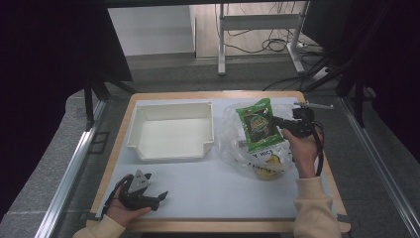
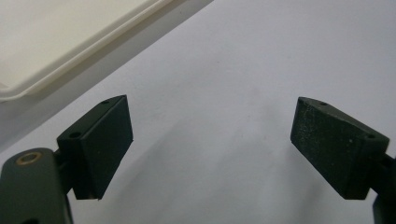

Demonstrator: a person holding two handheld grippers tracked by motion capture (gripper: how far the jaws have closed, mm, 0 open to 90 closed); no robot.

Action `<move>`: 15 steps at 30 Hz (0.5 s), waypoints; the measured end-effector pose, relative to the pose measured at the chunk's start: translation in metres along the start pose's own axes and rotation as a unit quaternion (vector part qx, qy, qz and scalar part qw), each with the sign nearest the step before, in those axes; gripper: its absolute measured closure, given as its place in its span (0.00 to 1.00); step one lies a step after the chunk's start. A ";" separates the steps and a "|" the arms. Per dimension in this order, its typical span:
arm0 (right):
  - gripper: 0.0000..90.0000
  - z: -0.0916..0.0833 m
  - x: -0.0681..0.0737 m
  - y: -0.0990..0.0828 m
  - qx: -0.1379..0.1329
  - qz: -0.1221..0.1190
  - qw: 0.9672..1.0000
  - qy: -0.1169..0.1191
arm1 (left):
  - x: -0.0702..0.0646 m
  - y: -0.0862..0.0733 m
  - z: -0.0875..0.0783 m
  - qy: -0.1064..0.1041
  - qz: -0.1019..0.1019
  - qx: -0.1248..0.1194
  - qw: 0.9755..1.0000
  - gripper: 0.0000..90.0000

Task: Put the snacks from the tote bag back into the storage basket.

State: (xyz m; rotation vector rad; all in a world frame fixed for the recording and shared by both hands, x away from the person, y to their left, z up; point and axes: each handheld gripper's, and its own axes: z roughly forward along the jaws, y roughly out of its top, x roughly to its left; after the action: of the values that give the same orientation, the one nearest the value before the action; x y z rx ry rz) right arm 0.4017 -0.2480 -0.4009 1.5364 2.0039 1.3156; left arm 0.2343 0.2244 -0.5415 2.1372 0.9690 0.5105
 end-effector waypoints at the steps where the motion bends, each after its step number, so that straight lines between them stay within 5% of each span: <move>1: 1.00 0.000 0.002 0.000 0.001 -0.001 1.000 0.001 | 0.000 0.000 0.000 0.000 0.000 0.000 1.000 0.14; 15: 1.00 0.004 0.020 0.000 0.004 -0.016 1.000 0.009 | 0.000 0.000 0.001 -0.001 0.003 0.002 1.000 0.14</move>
State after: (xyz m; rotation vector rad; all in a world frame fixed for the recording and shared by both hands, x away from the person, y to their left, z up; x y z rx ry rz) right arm 0.3968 -0.2288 -0.3973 1.4945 2.0384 1.3166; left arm 0.2348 0.2237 -0.5421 2.1441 0.9638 0.5098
